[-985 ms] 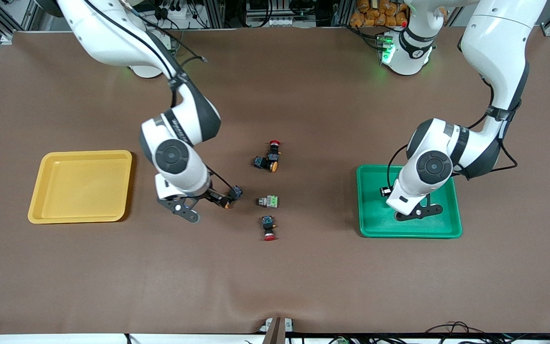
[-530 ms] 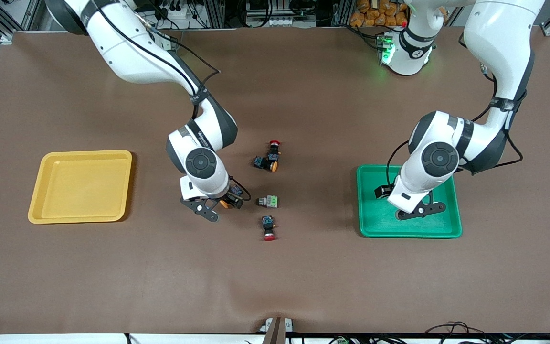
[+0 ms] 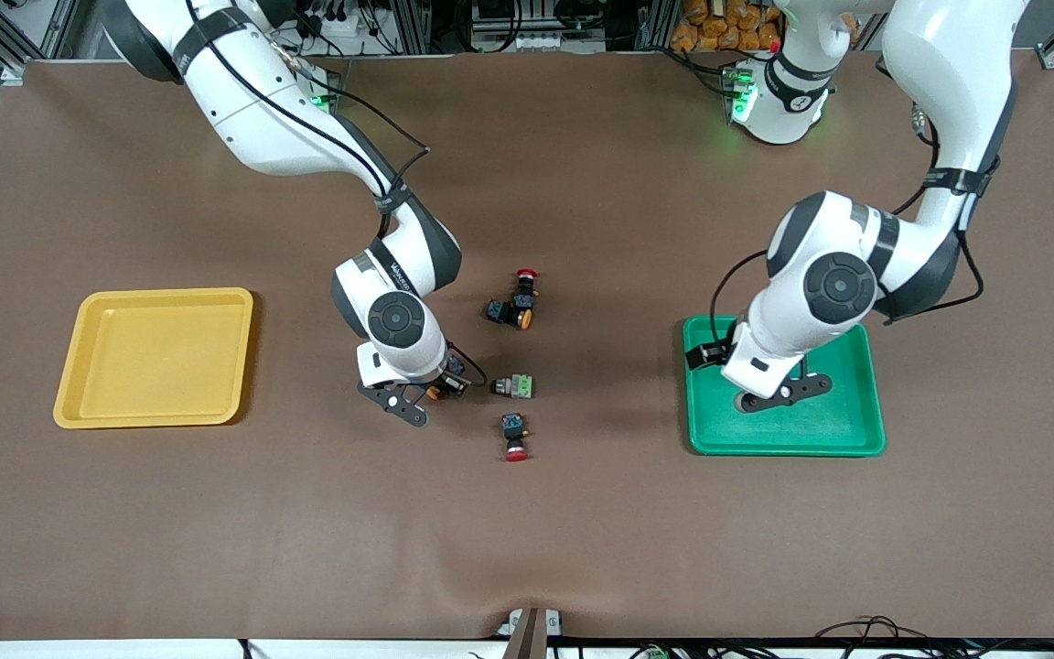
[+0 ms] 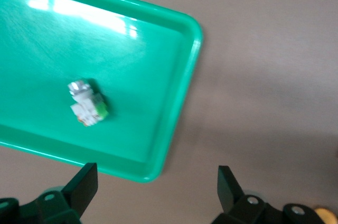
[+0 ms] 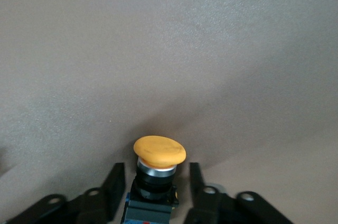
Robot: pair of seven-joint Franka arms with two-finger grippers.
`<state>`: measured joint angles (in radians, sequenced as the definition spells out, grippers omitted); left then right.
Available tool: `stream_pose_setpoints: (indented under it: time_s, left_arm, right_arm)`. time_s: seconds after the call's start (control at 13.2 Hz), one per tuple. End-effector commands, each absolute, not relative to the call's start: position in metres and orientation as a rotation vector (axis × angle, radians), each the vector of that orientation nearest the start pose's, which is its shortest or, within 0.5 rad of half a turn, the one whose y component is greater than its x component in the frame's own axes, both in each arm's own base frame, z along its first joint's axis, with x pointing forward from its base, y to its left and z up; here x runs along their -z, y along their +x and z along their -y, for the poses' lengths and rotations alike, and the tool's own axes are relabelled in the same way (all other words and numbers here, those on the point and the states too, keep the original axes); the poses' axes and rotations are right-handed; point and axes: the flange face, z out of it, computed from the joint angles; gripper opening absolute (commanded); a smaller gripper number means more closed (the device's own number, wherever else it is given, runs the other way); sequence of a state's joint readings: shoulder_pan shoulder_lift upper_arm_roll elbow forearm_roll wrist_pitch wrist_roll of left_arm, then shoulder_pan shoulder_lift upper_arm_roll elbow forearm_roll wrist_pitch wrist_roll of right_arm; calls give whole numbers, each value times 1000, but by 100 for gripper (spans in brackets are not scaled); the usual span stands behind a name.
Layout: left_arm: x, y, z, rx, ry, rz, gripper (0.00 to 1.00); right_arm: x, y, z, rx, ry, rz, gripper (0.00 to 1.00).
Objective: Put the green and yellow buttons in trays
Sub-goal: 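Grasp the orange button with the right gripper while the left gripper reaches the switch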
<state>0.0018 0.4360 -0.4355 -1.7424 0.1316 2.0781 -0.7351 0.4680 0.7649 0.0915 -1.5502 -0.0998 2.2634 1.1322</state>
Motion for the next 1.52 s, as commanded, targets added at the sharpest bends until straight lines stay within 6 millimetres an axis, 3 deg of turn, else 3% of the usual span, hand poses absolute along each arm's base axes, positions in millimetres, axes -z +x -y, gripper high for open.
stream_pose_setpoints:
  time_s: [0.0, 0.08, 0.38, 0.61, 0.83, 1.06, 1.29, 1.44]
  left_arm:
    - [-355, 593, 281, -139, -3144, 495, 100]
    - [-356, 590, 300, -138, -3149, 513, 100]
    - [-346, 582, 355, -165, -3146, 628, 100]
    - [-320, 567, 399, -204, -3123, 688, 100]
    - [-309, 570, 430, -208, -3139, 763, 100]
    - [-294, 576, 450, -156, -3199, 833, 100]
    - [-278, 576, 475, -21, -3276, 733, 100]
    - [-265, 573, 495, 90, -3282, 528, 100]
  right_arm:
    - [-195, 599, -362, -1, -3082, -856, 9]
    - [-195, 599, -363, -4, -3083, -855, 0]
    - [-206, 605, -358, 8, -3077, -858, 0]
    - [-229, 616, -336, -13, -3095, -879, 0]
    - [-273, 637, -289, -37, -3131, -789, 0]
    - [-301, 649, -237, -103, -3181, -697, 0]
    - [-325, 662, -176, -118, -3194, -592, 0]
    - [-328, 667, -133, -179, -3196, -544, 0]
